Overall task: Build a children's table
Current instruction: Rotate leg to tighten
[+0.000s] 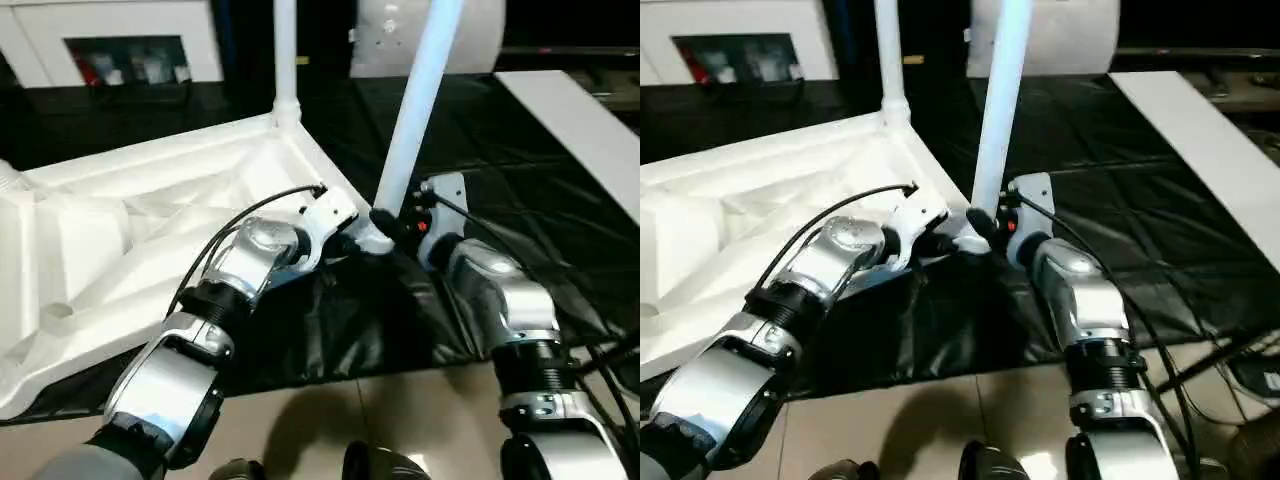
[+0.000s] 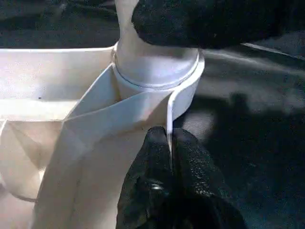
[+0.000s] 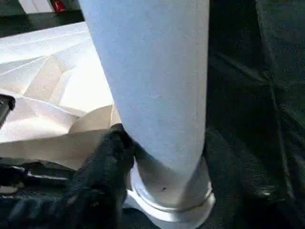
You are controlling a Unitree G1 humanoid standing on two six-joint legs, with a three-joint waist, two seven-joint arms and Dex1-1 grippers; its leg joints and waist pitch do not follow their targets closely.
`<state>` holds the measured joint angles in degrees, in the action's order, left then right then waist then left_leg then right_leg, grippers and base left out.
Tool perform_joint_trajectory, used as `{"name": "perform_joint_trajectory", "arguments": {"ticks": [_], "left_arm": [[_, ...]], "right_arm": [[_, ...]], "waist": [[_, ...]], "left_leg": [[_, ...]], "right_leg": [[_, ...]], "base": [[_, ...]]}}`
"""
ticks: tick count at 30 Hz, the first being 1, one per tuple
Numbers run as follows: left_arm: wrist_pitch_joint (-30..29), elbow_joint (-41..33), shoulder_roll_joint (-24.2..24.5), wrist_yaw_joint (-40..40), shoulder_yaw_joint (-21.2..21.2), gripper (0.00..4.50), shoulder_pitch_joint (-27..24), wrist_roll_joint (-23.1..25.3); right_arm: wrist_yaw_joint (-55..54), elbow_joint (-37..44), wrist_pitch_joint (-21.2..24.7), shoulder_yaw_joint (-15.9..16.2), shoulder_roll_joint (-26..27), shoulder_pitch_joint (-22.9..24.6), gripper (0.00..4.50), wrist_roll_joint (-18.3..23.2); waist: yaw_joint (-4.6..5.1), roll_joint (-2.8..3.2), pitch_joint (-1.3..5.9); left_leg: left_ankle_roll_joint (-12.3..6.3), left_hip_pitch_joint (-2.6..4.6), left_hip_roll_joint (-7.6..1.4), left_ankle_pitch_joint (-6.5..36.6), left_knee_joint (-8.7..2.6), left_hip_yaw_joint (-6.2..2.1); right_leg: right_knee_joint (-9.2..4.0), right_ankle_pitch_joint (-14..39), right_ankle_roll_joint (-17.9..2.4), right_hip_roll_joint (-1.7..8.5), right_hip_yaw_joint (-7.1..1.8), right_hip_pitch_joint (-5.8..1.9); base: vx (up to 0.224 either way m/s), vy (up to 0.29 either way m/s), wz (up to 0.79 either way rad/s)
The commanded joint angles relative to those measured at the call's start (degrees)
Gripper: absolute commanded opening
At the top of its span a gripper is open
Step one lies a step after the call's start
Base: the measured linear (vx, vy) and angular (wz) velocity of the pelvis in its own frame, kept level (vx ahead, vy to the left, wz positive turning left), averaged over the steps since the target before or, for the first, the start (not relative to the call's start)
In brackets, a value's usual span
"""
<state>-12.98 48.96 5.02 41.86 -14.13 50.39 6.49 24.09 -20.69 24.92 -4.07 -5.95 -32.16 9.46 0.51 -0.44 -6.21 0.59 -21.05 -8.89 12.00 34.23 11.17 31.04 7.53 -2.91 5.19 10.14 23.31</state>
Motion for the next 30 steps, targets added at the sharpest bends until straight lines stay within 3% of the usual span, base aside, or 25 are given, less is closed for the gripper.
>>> {"name": "perform_joint_trajectory", "arguments": {"ticks": [1,4,6,9,18,21,24,28,30], "left_arm": [[1.23,-0.03,-1.98,-1.60,0.01,0.00,0.88,-0.22],[2.40,-0.79,-1.00,-0.22,-0.97,0.00,0.19,0.34],[3.17,-1.36,-0.18,1.16,-1.43,0.00,-0.44,0.49],[3.77,-2.19,0.97,2.87,-1.89,0.00,-1.23,0.69],[11.29,-5.56,7.24,16.10,-5.40,0.00,-4.92,0.61],[13.48,-5.90,8.79,19.42,-6.33,0.00,-5.37,0.59],[15.64,-7.00,10.08,24.15,-7.18,0.00,-6.12,-0.43],[18.26,-9.25,11.41,30.15,-8.45,0.00,-7.28,-1.69],[19.30,-10.21,12.26,33.12,-9.36,0.00,-7.74,-1.85]], "right_arm": [[1.80,-0.94,-1.43,2.51,2.07,0.33,2.76,0.85],[2.70,-0.22,-2.49,1.82,1.26,1.17,2.97,1.20],[3.68,0.54,-2.80,1.60,0.06,1.98,3.29,1.21],[5.80,1.57,-3.27,1.51,-2.00,3.07,3.48,1.39],[30.46,3.77,-8.08,4.40,-18.53,6.87,4.25,2.99],[35.92,4.24,-8.30,5.40,-21.54,7.27,4.44,3.70],[41.29,4.66,-11.50,7.14,-23.38,7.59,4.44,4.26],[47.36,4.90,-10.51,8.78,-24.63,7.59,4.44,6.30],[50.29,4.28,-10.73,9.46,-24.98,7.19,4.44,6.69]], "waist": [[-0.81,-0.37,4.89],[-1.19,-0.46,4.88],[-1.45,-0.45,4.72],[-1.55,-0.47,4.57],[-2.77,-0.46,4.46],[-3.07,-0.42,4.43],[-3.32,-0.45,4.60],[-4.12,-0.34,4.70],[-4.58,-0.32,4.62]], "left_leg": [[-7.61,0.05,-5.00,2.76,-3.41,-2.79],[-10.07,-0.07,-5.01,0.73,-3.25,-2.60],[-10.35,0.03,-5.08,1.51,-3.32,-2.52],[-9.47,0.13,-5.09,3.11,-3.41,-2.53],[-8.95,0.23,-5.23,4.97,-3.45,-2.43],[-8.41,0.36,-5.24,5.99,-3.42,-2.40],[-7.94,0.53,-5.60,6.21,-3.48,-2.45],[-8.00,0.47,-5.89,5.80,-3.50,-2.48],[-7.54,0.64,-5.94,6.07,-3.53,-2.31]], "right_leg": [[-2.55,11.67,-9.35,6.18,-4.99,-3.86],[-1.99,8.08,-10.78,6.24,-5.11,-3.97],[-2.25,10.03,-10.41,6.14,-5.05,-3.93],[-2.64,12.79,-9.57,6.12,-5.03,-3.94],[-2.74,15.20,-8.78,5.95,-5.18,-3.96],[-3.06,17.12,-8.55,5.98,-5.06,-3.93],[-2.99,17.43,-8.41,5.96,-5.13,-3.73],[-2.49,15.83,-9.14,6.14,-5.21,-3.86],[-2.50,16.25,-9.44,6.04,-5.26,-3.55]], "base": [[0.000,0.000,0.00],[0.000,0.000,0.00],[0.000,0.000,0.00],[0.000,0.000,0.00],[0.000,0.000,0.00],[0.000,0.000,0.00],[0.000,0.000,0.00],[0.000,0.000,0.00],[0.000,0.000,0.00]]}}
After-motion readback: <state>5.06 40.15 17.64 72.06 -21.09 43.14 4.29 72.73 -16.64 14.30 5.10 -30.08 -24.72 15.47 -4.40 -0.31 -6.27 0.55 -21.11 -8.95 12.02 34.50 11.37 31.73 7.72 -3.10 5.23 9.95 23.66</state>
